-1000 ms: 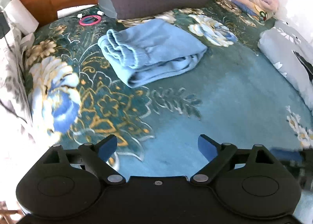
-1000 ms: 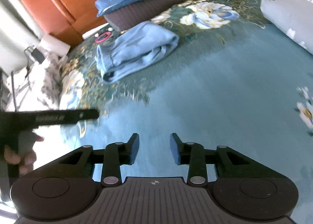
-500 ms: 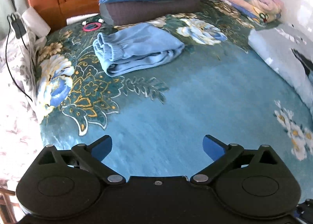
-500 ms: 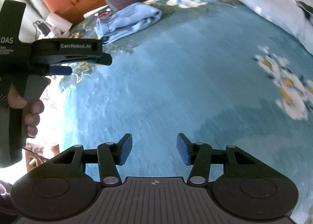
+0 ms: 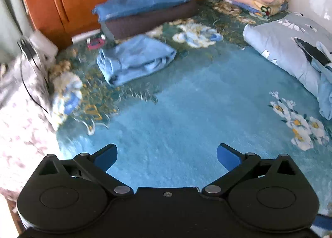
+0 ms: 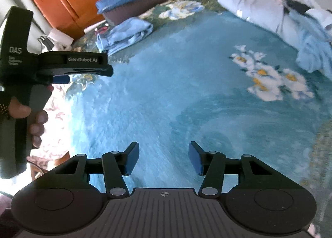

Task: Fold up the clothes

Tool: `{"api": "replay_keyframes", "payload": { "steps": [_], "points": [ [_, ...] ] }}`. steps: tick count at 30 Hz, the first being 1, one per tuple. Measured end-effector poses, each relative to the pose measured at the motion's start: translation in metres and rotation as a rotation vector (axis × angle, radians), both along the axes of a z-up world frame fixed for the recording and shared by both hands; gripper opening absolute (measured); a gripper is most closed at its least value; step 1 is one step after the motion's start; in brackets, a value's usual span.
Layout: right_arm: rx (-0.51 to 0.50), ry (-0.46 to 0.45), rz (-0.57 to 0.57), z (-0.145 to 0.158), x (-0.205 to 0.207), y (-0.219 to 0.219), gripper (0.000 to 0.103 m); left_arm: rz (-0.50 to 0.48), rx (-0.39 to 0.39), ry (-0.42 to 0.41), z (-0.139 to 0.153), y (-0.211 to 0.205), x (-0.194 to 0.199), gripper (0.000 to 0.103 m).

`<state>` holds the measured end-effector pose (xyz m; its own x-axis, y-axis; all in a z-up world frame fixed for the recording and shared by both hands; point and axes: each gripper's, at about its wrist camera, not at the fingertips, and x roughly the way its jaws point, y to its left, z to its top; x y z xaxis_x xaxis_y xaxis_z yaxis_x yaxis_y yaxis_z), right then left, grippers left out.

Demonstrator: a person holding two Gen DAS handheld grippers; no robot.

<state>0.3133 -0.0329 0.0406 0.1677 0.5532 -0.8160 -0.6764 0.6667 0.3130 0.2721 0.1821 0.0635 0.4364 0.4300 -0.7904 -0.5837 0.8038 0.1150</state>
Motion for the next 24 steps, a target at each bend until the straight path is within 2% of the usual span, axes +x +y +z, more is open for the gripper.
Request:
{"api": "replay_keyframes", "payload": {
  "steps": [4, 6, 10, 13, 17, 21, 24],
  "points": [
    [0.015, -0.028, -0.010, 0.025, -0.008, -0.031, 0.050, 0.029, 0.063, -0.018, 0.029, -0.024, -0.010, 0.102],
    [0.022, -0.028, -0.009, 0.036, -0.012, -0.047, 0.050, 0.065, 0.054, -0.033, 0.043, -0.032, -0.017, 0.102],
    [0.007, -0.044, 0.032, 0.057, -0.021, -0.063, 0.050, 0.098, -0.022, -0.027, 0.062, -0.040, -0.026, 0.102],
    [-0.020, -0.077, 0.068, 0.073, -0.028, -0.064, 0.050, 0.084, -0.047, -0.004, 0.066, -0.043, -0.031, 0.102],
    [-0.045, -0.089, 0.045, 0.090, -0.037, -0.058, 0.050, 0.070, -0.054, 0.020, 0.069, -0.047, -0.042, 0.102],
    [-0.034, -0.038, 0.021, 0.101, -0.042, -0.047, 0.050, 0.072, -0.095, -0.007, 0.078, -0.041, -0.057, 0.102],
    [-0.045, -0.050, 0.060, 0.112, -0.049, -0.032, 0.050, 0.062, -0.104, -0.038, 0.085, -0.035, -0.064, 0.102]
  ]
}}
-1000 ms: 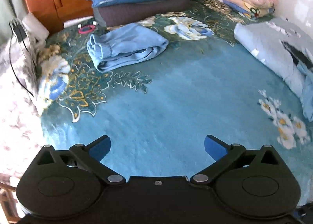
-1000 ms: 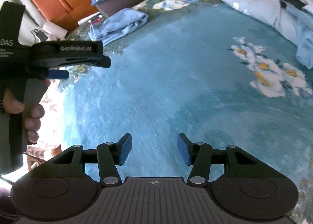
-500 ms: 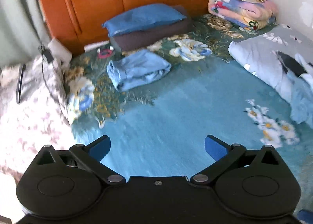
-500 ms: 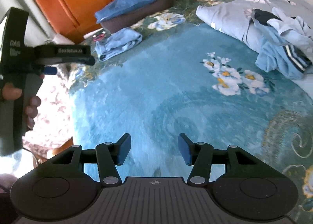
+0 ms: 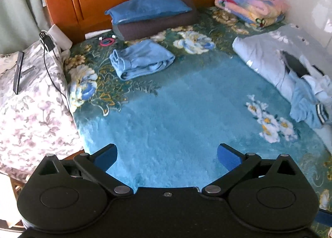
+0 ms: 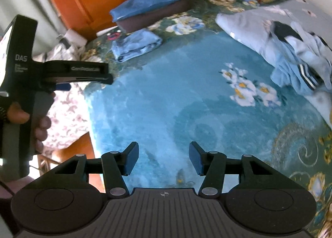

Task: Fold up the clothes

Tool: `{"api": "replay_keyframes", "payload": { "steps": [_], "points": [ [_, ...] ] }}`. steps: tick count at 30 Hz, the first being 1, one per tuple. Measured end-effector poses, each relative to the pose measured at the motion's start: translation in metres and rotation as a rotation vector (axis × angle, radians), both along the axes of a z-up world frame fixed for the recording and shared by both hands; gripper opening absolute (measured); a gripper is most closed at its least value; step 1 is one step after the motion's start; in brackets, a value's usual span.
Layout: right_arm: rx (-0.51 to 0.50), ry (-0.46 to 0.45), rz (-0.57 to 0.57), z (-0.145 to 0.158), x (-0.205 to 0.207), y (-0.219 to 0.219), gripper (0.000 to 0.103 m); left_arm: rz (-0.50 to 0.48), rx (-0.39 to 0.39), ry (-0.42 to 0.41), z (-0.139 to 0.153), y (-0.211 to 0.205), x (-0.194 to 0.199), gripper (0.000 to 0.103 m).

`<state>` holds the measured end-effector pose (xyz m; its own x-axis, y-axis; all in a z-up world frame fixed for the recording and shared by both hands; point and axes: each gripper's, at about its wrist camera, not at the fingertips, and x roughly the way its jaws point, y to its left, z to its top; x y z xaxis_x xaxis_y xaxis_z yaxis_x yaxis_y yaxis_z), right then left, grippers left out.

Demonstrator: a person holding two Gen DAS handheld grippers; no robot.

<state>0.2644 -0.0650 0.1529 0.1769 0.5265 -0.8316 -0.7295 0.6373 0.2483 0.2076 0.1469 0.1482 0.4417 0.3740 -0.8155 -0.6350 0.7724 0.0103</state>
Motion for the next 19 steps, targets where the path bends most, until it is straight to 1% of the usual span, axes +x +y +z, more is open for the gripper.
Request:
{"api": "replay_keyframes", "payload": {
  "steps": [4, 10, 16, 18, 19],
  "points": [
    [-0.022, -0.027, 0.037, 0.013, -0.006, 0.019, 0.051, 0.024, -0.027, -0.024, 0.006, 0.013, -0.007, 0.102],
    [-0.029, -0.041, 0.030, 0.028, -0.014, 0.037, 0.051, 0.045, -0.030, -0.076, 0.019, 0.035, -0.018, 0.102],
    [-0.045, -0.054, 0.049, 0.037, -0.026, 0.054, 0.051, 0.069, -0.058, -0.121, 0.030, 0.055, -0.028, 0.102],
    [-0.048, -0.062, 0.058, 0.040, -0.030, 0.060, 0.051, 0.075, -0.073, -0.121, 0.030, 0.060, -0.031, 0.102],
    [-0.051, -0.067, 0.063, 0.041, -0.032, 0.063, 0.054, 0.076, -0.081, -0.116, 0.029, 0.061, -0.033, 0.102]
  ]
}}
